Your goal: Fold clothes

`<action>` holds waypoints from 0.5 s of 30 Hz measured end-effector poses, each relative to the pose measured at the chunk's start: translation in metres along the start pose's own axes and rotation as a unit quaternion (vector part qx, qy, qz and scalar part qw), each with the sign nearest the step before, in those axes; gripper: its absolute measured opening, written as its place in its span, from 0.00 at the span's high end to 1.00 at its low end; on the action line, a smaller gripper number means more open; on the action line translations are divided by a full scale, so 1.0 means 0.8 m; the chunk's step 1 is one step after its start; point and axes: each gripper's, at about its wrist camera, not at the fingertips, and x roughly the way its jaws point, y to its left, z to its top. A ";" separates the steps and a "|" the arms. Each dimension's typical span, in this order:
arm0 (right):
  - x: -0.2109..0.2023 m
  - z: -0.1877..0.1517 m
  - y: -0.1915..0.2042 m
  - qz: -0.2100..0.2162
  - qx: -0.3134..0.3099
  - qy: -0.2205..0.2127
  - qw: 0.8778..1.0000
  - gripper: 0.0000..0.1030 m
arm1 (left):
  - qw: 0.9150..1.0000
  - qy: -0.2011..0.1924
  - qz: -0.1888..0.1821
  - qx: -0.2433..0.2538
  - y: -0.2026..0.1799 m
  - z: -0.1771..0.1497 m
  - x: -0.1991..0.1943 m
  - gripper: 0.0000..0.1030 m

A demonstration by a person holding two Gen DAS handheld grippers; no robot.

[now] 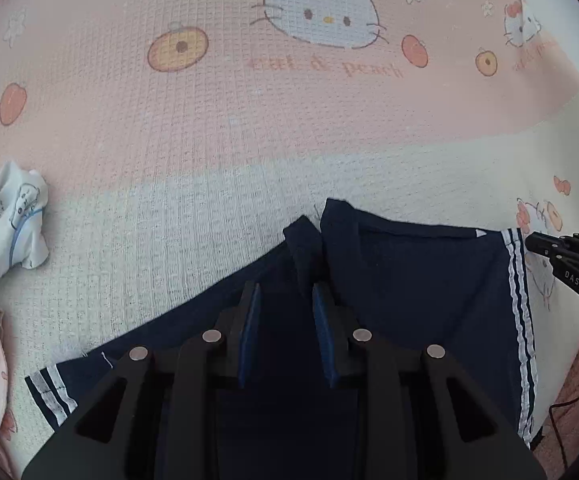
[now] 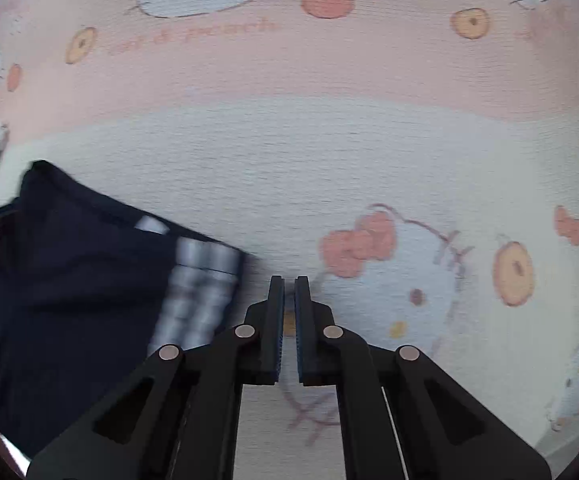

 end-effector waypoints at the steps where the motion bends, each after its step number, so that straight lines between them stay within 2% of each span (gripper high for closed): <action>1: -0.004 0.000 -0.008 0.012 0.013 -0.007 1.000 0.95 | 1.000 -0.006 0.005 0.005 -0.002 0.003 -0.004 0.72; 2: -0.009 0.001 -0.016 0.023 0.027 -0.014 0.999 0.94 | 1.000 -0.011 0.011 0.011 -0.004 0.005 -0.007 0.72; 4: -0.021 0.007 -0.014 0.081 0.034 -0.038 0.995 0.93 | 1.000 -0.015 0.018 0.017 -0.006 0.010 -0.011 0.72; 6: -0.025 0.014 0.013 0.129 0.005 -0.048 0.990 0.93 | 1.000 -0.011 0.017 0.019 -0.007 0.013 -0.008 0.72; 9: -0.011 0.016 0.063 0.159 -0.050 -0.029 0.986 0.93 | 0.999 -0.007 0.008 0.040 -0.018 0.012 -0.004 0.72; 11: 0.000 0.012 0.078 0.145 -0.070 -0.016 0.987 0.93 | 0.998 -0.001 0.011 0.061 -0.028 0.013 0.005 0.72; 14: -0.004 0.008 0.076 0.104 -0.073 -0.020 0.992 0.97 | 0.997 0.011 0.021 0.078 -0.039 0.013 0.027 0.72; 15: -0.002 0.004 0.072 0.094 -0.068 -0.019 0.993 0.97 | 0.997 0.004 0.025 0.076 -0.040 0.015 0.029 0.72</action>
